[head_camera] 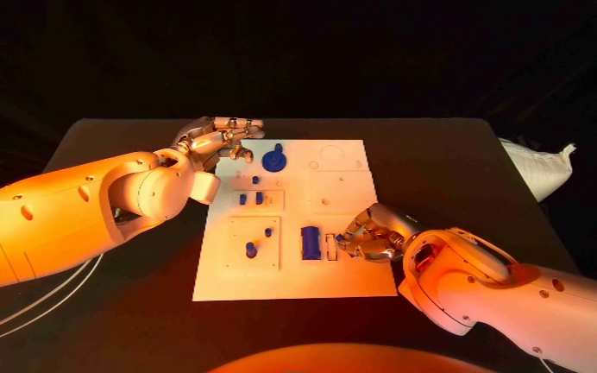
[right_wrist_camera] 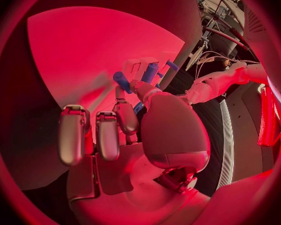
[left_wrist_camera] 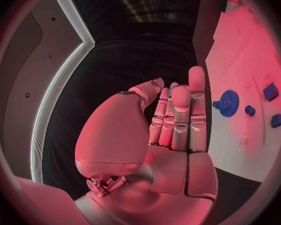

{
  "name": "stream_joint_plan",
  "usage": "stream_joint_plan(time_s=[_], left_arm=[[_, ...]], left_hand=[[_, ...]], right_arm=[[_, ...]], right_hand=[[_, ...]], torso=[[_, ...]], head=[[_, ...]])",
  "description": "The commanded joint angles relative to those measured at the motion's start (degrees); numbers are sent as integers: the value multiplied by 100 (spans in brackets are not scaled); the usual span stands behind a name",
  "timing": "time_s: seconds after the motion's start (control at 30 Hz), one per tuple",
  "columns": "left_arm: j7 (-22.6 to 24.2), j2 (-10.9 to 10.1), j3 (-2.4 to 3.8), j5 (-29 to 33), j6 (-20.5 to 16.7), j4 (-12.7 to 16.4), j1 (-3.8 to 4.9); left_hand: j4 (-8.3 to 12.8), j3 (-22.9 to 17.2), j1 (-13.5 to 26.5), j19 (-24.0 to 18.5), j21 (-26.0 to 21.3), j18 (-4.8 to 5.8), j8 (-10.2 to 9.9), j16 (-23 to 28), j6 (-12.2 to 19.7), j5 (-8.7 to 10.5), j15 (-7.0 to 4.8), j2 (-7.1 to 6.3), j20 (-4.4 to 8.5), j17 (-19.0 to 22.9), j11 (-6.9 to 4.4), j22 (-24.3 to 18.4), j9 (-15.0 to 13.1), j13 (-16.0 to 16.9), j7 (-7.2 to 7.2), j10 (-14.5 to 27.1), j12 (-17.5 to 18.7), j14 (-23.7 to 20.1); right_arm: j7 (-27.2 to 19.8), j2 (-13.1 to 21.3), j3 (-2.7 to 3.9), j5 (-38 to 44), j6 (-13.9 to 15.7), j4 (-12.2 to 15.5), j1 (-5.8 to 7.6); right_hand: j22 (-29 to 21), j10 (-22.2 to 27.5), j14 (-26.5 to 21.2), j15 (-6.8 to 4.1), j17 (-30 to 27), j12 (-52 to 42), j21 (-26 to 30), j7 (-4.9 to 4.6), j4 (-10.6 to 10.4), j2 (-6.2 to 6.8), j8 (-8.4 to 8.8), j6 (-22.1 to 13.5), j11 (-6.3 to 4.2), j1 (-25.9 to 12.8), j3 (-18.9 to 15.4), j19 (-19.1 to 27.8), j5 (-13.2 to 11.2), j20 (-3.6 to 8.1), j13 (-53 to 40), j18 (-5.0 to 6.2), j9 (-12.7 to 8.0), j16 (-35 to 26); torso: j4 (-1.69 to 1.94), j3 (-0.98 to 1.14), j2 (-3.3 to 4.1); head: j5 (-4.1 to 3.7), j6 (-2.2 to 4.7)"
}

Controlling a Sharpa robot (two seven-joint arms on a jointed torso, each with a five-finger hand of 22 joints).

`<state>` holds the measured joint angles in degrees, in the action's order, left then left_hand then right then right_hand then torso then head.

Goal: Assemble the parts on the task board

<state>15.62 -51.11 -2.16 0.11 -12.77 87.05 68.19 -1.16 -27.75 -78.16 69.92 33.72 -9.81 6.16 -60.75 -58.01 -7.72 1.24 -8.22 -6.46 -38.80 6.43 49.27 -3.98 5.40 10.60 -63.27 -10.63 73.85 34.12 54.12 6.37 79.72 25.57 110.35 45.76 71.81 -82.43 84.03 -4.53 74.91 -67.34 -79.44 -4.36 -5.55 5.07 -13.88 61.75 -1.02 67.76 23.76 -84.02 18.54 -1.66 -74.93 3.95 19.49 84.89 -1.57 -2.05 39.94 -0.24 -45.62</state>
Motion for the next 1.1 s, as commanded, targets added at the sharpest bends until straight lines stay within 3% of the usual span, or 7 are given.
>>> stream_joint_plan(time_s=[0.03, 0.33, 1.1], left_arm=[[6, 10, 4, -12, 115, 21, 1], [-9, 7, 4, -9, 124, 31, 1], [-40, -5, 5, -9, 154, 49, 2]], left_hand=[[0, 18, 6, 16, -39, -64, 19, 11, 49, 3, -2, 59, -35, 8, -6, -7, 6, -5, 7, 49, -35, -49], [0, 18, 6, 16, -39, -64, 19, 11, 49, 3, -2, 59, -35, 8, -6, -7, 6, -5, 7, 49, -35, -49], [5, 25, 3, 17, -46, -64, 24, 11, 52, 3, -2, 64, -35, 17, -4, -12, 6, -4, 10, 57, -49, -54]], right_arm=[[62, -62, 0, -145, -41, -42, 11], [93, -177, 0, -96, -279, -136, 48], [108, -269, 0, 143, -479, -188, 57]], right_hand=[[19, -44, 449, -45, 730, -6, -26, 101, -7, -5, -16, 133, -13, -92, -55, -19, 41, 60, -109, -33, 164, 38], [29, -28, 449, -67, 732, 163, -28, 132, -121, -8, -51, 187, -39, -270, -319, -26, 190, 83, -1, -34, 245, 36], [20, -102, 447, -119, 725, 14, -13, 211, -281, -36, -163, 339, -102, -443, -697, -26, 41, 130, -99, -32, 395, 25]], torso=[[-3, 2, 1], [-4, 2, -3], [-12, 5, -1]], head=[[14, -8], [39, -27], [69, -58]])
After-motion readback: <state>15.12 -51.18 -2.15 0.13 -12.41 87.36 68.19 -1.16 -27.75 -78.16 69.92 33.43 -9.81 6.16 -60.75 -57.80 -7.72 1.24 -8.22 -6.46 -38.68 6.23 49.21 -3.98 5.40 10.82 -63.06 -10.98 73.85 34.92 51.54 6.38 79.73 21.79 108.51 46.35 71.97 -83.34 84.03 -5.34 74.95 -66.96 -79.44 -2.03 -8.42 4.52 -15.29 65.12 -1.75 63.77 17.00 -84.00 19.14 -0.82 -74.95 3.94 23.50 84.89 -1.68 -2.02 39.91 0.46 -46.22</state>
